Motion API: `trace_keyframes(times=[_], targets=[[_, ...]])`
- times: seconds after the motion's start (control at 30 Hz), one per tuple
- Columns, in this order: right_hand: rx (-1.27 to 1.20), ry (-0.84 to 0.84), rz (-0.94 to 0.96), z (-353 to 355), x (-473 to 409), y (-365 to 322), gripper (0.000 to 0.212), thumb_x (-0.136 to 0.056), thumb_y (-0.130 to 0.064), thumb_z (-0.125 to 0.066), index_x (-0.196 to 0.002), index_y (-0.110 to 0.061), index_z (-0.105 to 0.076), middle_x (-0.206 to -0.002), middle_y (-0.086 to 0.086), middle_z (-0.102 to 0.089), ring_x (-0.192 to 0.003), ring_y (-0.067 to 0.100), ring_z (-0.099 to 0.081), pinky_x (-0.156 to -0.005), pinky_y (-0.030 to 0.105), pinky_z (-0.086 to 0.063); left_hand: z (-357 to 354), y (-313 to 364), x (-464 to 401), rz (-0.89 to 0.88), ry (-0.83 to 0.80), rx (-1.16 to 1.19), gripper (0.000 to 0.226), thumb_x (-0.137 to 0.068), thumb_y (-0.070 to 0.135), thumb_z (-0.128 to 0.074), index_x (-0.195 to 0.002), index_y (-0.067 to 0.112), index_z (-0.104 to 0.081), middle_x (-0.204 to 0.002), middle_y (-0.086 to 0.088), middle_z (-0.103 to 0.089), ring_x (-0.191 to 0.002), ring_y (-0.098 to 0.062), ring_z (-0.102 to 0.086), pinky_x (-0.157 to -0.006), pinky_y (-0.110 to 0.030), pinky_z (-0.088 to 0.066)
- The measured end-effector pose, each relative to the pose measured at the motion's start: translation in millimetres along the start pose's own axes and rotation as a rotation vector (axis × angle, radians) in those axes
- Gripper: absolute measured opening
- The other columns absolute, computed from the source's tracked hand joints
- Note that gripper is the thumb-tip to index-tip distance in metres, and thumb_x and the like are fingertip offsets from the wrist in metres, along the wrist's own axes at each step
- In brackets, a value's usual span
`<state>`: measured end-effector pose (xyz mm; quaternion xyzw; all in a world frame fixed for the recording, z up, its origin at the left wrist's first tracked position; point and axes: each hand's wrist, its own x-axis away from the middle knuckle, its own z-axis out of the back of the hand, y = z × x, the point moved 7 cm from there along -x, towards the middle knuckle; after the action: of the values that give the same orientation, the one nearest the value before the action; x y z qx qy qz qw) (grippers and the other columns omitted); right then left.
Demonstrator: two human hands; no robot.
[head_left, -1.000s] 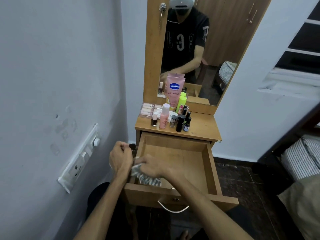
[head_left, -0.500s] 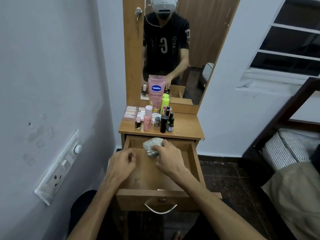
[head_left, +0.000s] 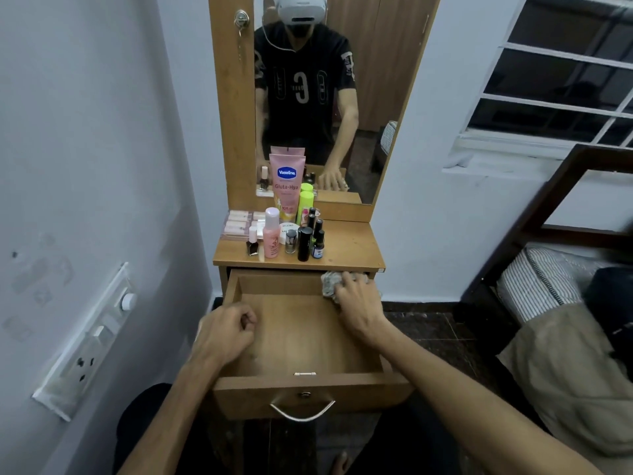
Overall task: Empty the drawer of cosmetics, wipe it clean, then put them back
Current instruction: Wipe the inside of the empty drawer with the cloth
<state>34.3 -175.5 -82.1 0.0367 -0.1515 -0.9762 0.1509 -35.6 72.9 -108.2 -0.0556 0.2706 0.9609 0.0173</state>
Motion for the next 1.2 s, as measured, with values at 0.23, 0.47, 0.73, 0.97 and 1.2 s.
trace_keyframes(times=[0.23,0.47,0.73,0.97,1.2], targets=[[-0.465,-0.161,-0.193,10,14,44,0.037,-0.089,-0.022,-0.061,-0.126,-0.016,-0.062,-0.121,0.012,-0.067,-0.109,0.03,-0.062,-0.083,0.035,-0.051,3,1,3,0.027,-0.02,0.004,0.018,-0.079,0.013,-0.064,-0.081,0.03,-0.07,-0.079,0.022,-0.064,-0.079,0.0,-0.057,-0.073,-0.027,-0.048],[-0.618,-0.369,-0.199,26,81,55,0.031,-0.086,-0.024,-0.061,-0.11,-0.021,-0.079,-0.105,0.004,-0.073,-0.085,0.018,-0.059,-0.071,0.028,-0.046,2,1,3,0.023,-0.035,-0.025,0.019,-0.082,0.012,-0.065,-0.084,0.03,-0.072,-0.087,0.019,-0.066,-0.081,0.0,-0.057,-0.076,-0.026,-0.047],[-0.708,-0.334,-0.264,47,156,61,0.022,-0.085,-0.027,-0.063,-0.102,-0.033,-0.076,-0.099,-0.006,-0.066,-0.091,0.015,-0.06,-0.076,0.03,-0.047,9,3,5,0.019,-0.057,0.019,0.022,-0.086,0.013,-0.065,-0.079,0.032,-0.073,-0.084,0.023,-0.064,-0.081,0.001,-0.057,-0.083,-0.032,-0.051],[-0.579,-0.082,-0.497,55,196,81,0.032,-0.08,-0.027,-0.077,-0.107,-0.02,-0.061,-0.097,0.002,-0.064,-0.084,0.019,-0.053,-0.073,0.031,-0.045,13,-4,9,0.043,-0.057,0.185,0.026,-0.088,0.011,-0.065,-0.075,0.032,-0.074,-0.088,0.02,-0.069,-0.09,0.0,-0.06,-0.089,-0.035,-0.05],[-0.561,-0.034,-0.4,44,197,8,0.045,-0.078,-0.023,-0.074,-0.119,-0.017,-0.057,-0.121,0.012,-0.055,-0.098,0.029,-0.063,-0.081,0.036,-0.054,15,-12,15,0.067,-0.003,0.301,0.025,-0.087,0.01,-0.063,-0.078,0.029,-0.077,-0.087,0.012,-0.074,-0.091,-0.009,-0.067,-0.089,-0.042,-0.057]])
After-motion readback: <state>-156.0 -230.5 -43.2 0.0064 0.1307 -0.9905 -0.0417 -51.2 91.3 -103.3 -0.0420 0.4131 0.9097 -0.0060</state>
